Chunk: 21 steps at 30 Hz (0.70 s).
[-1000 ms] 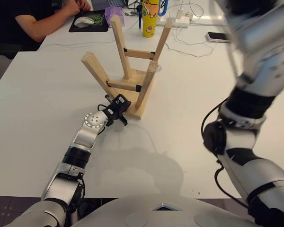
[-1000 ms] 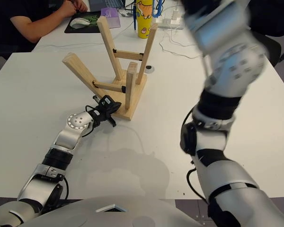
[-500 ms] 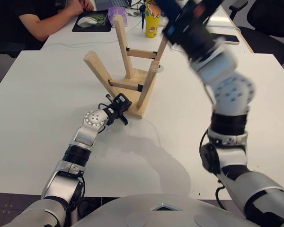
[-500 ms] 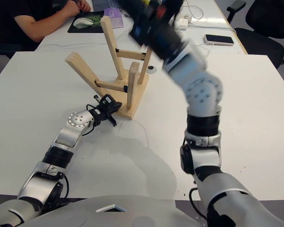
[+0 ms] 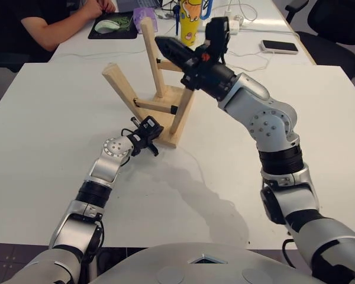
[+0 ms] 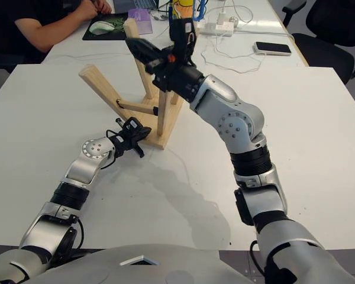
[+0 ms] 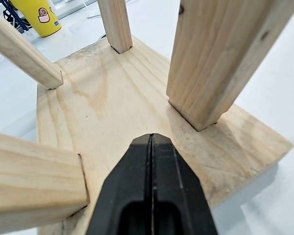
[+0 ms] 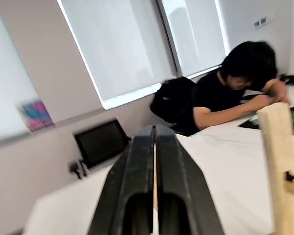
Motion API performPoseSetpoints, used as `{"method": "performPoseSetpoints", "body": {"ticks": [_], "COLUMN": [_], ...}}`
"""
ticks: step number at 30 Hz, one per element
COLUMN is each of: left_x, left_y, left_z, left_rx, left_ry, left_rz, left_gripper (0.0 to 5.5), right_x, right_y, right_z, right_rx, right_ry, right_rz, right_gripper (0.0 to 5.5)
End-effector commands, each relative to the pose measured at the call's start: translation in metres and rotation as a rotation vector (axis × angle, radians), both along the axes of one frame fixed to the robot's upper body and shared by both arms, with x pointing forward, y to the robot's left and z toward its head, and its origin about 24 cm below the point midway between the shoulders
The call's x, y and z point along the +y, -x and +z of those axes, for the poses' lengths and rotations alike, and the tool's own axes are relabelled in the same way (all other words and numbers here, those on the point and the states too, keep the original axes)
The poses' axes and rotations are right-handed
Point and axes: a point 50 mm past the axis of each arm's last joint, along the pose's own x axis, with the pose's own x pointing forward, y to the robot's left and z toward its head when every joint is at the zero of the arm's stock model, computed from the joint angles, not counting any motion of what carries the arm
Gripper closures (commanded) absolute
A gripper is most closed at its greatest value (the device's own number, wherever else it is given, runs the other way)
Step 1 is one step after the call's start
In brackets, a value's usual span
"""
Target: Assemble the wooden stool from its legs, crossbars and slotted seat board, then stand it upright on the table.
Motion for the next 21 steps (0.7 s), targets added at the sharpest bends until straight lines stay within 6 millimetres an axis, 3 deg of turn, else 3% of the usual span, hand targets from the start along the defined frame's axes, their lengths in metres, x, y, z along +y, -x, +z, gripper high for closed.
{"method": "performPoseSetpoints", "body": {"ticks": [1,4,7,10,12,15,21], "left_x": [0.033,0.034,0.035,0.035,0.036,0.035,0.034], "left_y": [0.032,0.031,0.029,0.024,0.019,0.012,0.002], "left_z": [-0.059,-0.06,-0.059,-0.053,-0.045,-0.026,0.018], "left_rx": [0.304,0.299,0.281,0.232,0.179,0.082,-0.111], "left_ry": [-0.151,-0.145,-0.164,-0.153,-0.127,-0.099,0.047], "left_rz": [0.104,0.113,0.102,0.102,0.107,0.069,0.021], "left_gripper": [5.5,5.5,5.5,5.5,5.5,5.5,5.5], "right_x": [-0.042,-0.044,-0.058,-0.078,-0.087,-0.08,-0.056], "right_y": [-0.009,-0.02,-0.02,-0.025,-0.032,-0.038,-0.037], "right_z": [-0.096,-0.034,-0.01,-0.02,-0.035,-0.074,-0.111], "right_rx": [0.202,0.077,0.09,0.179,0.199,0.191,0.15], "right_ry": [0.332,-0.068,-0.344,-0.416,-0.335,-0.014,0.2], "right_rz": [-0.174,-0.155,-0.105,-0.117,-0.175,-0.196,-0.08], "right_gripper": [5.48,5.48,5.48,5.48,5.48,5.48,5.48]}}
